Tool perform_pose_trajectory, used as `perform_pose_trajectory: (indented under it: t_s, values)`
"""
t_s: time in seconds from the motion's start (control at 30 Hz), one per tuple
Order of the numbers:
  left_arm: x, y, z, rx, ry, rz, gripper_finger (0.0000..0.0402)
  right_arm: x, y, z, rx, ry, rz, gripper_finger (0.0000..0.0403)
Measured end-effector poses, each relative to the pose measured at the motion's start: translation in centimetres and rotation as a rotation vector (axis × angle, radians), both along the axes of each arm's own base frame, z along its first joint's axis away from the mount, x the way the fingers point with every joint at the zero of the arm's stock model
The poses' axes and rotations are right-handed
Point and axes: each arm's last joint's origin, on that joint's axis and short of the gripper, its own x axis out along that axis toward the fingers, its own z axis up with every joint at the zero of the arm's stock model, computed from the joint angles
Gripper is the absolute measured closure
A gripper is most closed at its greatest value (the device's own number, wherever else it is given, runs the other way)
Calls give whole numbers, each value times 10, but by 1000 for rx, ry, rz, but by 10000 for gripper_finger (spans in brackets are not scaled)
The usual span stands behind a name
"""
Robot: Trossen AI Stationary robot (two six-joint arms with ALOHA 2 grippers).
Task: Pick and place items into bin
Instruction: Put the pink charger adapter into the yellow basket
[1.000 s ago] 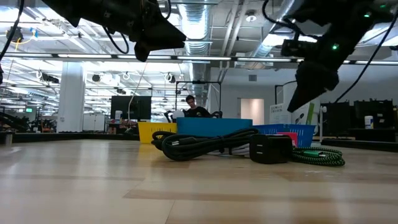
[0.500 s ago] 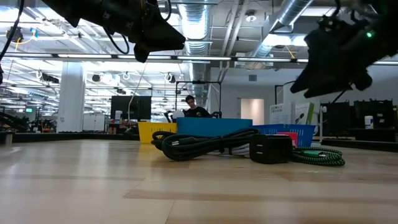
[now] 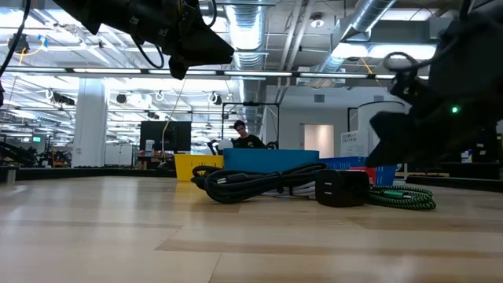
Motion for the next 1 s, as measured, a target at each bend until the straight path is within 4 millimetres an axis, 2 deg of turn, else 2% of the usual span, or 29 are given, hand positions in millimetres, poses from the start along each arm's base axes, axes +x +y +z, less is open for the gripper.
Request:
perform_pose_trajectory:
  t_s: [0.37,1.0]
  values:
    - [0,0,0,-1,-1,1,316,10,4,-16,-23,53,-10,147]
    - [0,0,0,-3,-2,2,316,16,-13,-16,-3,68,-83,147]
